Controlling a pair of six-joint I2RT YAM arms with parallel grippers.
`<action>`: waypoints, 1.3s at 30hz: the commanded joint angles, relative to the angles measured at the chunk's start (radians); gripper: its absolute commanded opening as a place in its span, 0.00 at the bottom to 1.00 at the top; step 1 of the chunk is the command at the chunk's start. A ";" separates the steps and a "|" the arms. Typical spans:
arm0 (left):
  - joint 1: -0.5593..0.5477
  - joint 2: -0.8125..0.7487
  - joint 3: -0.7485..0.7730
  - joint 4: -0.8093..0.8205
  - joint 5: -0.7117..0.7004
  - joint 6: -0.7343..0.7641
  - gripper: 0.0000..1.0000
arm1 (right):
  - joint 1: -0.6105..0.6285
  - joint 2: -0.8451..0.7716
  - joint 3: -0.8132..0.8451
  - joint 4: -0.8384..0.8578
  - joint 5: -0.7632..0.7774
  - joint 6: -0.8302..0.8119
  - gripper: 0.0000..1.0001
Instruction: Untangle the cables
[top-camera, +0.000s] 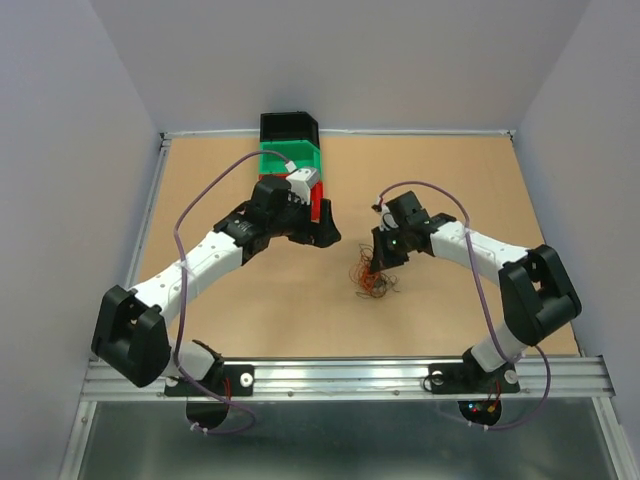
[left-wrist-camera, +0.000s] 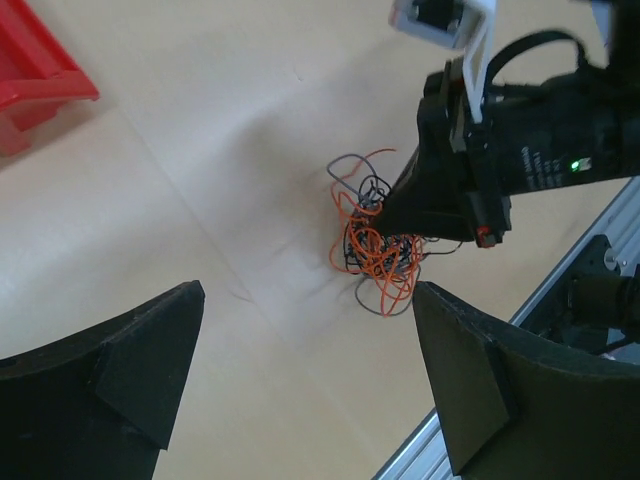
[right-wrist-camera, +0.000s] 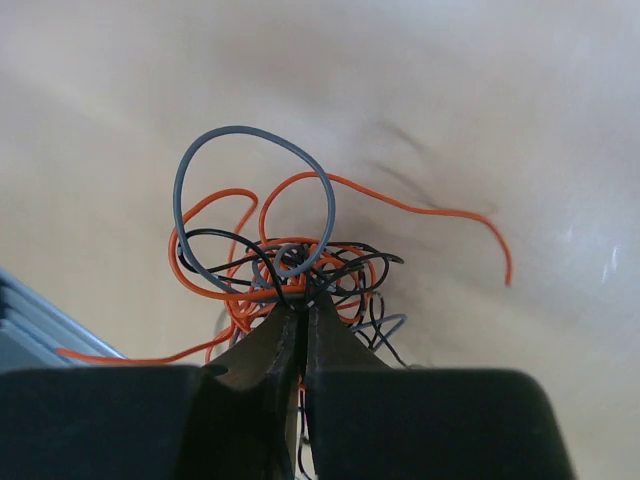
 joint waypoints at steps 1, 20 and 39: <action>-0.031 0.044 0.087 0.032 0.038 0.052 0.96 | 0.003 -0.062 0.221 0.141 -0.099 0.011 0.01; -0.042 0.184 0.167 0.173 0.203 -0.028 0.72 | 0.001 -0.087 0.209 0.214 -0.150 0.060 0.01; 0.400 0.006 0.111 -0.105 -0.123 -0.043 0.00 | -0.617 -0.117 0.117 -0.030 0.322 0.247 0.00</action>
